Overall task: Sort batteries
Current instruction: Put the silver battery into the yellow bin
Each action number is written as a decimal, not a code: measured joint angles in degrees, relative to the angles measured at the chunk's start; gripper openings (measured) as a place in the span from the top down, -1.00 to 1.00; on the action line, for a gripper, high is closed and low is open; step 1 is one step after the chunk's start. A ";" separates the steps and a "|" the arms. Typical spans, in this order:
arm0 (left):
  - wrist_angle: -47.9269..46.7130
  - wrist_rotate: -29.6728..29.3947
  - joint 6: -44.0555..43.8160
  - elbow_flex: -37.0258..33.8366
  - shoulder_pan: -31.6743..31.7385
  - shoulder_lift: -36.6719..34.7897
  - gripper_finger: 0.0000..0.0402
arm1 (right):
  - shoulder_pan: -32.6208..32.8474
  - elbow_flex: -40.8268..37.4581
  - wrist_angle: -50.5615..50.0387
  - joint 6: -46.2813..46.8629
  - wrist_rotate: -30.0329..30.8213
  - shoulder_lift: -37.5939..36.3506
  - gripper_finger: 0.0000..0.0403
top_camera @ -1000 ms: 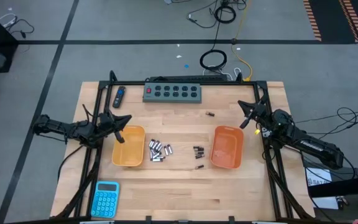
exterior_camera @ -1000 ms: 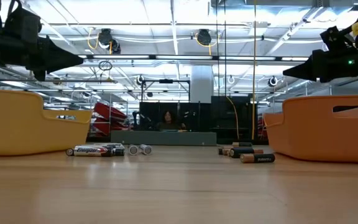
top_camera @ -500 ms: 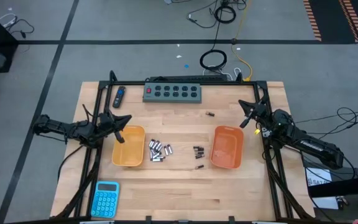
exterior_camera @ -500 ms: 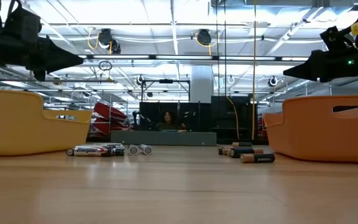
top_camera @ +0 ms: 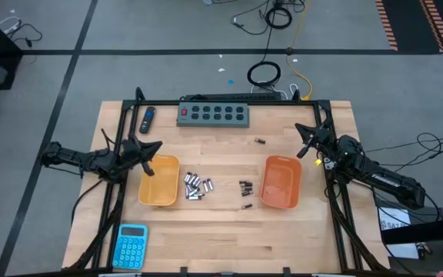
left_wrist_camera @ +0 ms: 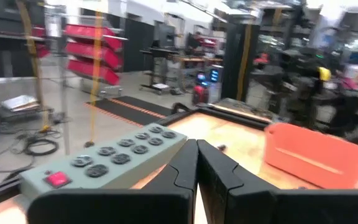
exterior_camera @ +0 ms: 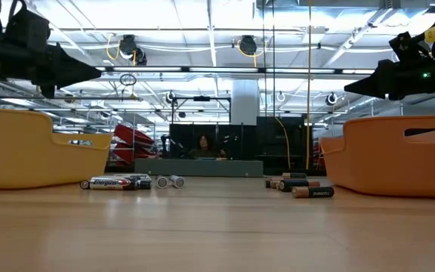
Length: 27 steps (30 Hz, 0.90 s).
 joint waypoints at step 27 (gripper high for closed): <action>8.07 -8.18 -0.46 0.00 0.09 0.00 0.92 | -0.02 0.09 0.36 17.44 -5.77 0.20 1.00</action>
